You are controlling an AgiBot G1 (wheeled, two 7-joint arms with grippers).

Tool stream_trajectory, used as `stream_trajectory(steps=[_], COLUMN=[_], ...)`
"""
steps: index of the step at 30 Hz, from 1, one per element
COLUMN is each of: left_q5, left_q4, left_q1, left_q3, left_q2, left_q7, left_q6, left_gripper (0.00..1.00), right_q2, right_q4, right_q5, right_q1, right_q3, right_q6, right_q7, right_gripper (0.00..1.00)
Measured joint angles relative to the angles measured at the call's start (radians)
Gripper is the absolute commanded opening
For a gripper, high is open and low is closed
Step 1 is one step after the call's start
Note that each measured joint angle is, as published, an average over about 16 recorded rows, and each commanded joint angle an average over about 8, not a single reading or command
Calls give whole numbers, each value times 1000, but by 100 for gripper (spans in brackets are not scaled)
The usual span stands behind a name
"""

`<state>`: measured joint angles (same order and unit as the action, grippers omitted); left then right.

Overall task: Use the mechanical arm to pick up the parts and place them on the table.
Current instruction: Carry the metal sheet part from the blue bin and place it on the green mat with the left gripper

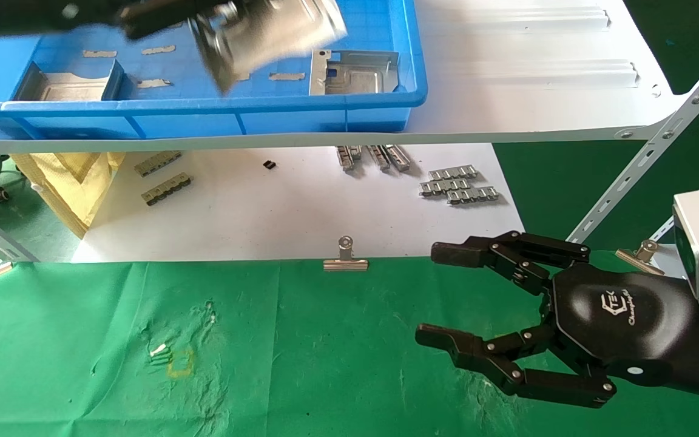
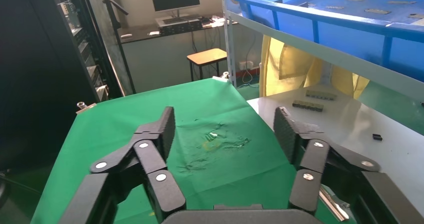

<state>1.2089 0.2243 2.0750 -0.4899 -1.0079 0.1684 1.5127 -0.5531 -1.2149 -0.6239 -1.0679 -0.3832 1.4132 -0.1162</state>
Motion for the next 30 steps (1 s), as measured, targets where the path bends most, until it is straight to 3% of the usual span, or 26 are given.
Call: stream_trajectory(steps=[8, 16, 22, 30], left_q5=[-146, -203, -124, -11], left_q4=[270, 506, 508, 394], left_q1=[-112, -220, -246, -255], left_q3=[-68, -225, -351, -479], left_q2=[123, 263, 300, 260], left_q7=[11, 77, 203, 352], left_q6=[94, 82, 73, 70], left_gripper=[0, 0, 0, 0], right_q2=[0, 0, 0, 0], right_q4=[0, 0, 0, 0], right_q5=[0, 0, 0, 0], right_q1=[0, 0, 0, 0], right_q3=[0, 0, 0, 0], right_q6=[0, 0, 0, 0], right_q7=[0, 0, 0, 0], right_gripper=[100, 100, 100, 100])
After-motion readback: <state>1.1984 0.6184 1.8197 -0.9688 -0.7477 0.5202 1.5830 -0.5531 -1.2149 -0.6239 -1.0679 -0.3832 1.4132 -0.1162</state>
